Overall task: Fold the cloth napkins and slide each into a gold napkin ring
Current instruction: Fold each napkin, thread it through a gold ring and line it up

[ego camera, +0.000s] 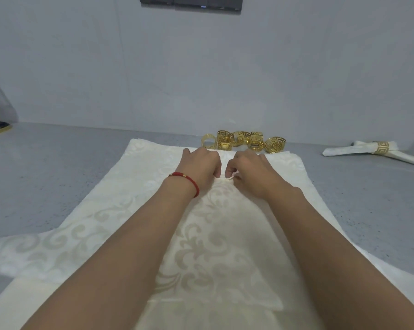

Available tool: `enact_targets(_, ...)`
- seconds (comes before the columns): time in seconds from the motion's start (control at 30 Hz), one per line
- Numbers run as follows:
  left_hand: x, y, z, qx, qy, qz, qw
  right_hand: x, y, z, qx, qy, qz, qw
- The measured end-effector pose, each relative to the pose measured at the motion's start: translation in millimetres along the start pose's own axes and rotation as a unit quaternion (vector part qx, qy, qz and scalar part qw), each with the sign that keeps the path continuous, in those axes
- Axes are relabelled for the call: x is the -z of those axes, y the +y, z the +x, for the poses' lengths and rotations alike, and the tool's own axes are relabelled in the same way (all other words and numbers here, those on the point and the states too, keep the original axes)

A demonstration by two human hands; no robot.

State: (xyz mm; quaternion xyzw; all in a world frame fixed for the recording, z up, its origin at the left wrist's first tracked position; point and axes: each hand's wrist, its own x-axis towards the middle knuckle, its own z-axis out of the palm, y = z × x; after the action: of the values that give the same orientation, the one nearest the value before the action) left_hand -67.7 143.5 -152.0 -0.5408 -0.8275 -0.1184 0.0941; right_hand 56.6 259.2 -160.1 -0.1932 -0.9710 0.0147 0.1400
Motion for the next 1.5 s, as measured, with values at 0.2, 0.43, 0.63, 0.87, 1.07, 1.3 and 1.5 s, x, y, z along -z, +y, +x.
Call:
enact_targets(0.2, -0.7, -4.0, 1.0, 0.054, -0.009, -0.109, 0.993, -5.3, 4.0, -5.7, -0.100, 0.016, 0.203, 0.974)
enact_targets(0.43, -10.9, -6.7, -7.3, 0.071, 0.031, -0.158, 0.985, -6.2, 2.1, -6.2, -0.061, 0.017, 0.071, 0.995)
enact_targets(0.63, -2.4, -1.9, -10.7, 0.043, 0.022, -0.096, 0.994, 4.0, 1.0, -7.7, -0.024, -0.022, 0.026, 0.999)
enact_targets(0.87, 11.8, -4.6, -9.3, -0.057, -0.048, 0.057, 0.996, 16.6, -4.3, -8.9, -0.010, -0.092, 0.026, 0.995)
enact_targets(1.07, 8.8, -12.7, -26.1, 0.011, -0.003, -0.165, 0.986, 17.8, 1.4, -18.3, -0.081, -0.067, 0.125, 0.987)
enact_targets(1.3, 4.6, -12.0, -32.0, 0.012, -0.005, -0.101, 0.995, 9.0, -1.4, -31.3, -0.090, -0.001, 0.064, 0.994)
enact_targets(1.5, 12.0, -9.6, -44.0, -0.089, 0.005, 0.078, 0.993, 11.8, -6.3, -50.0, 0.057, 0.037, -0.173, 0.983)
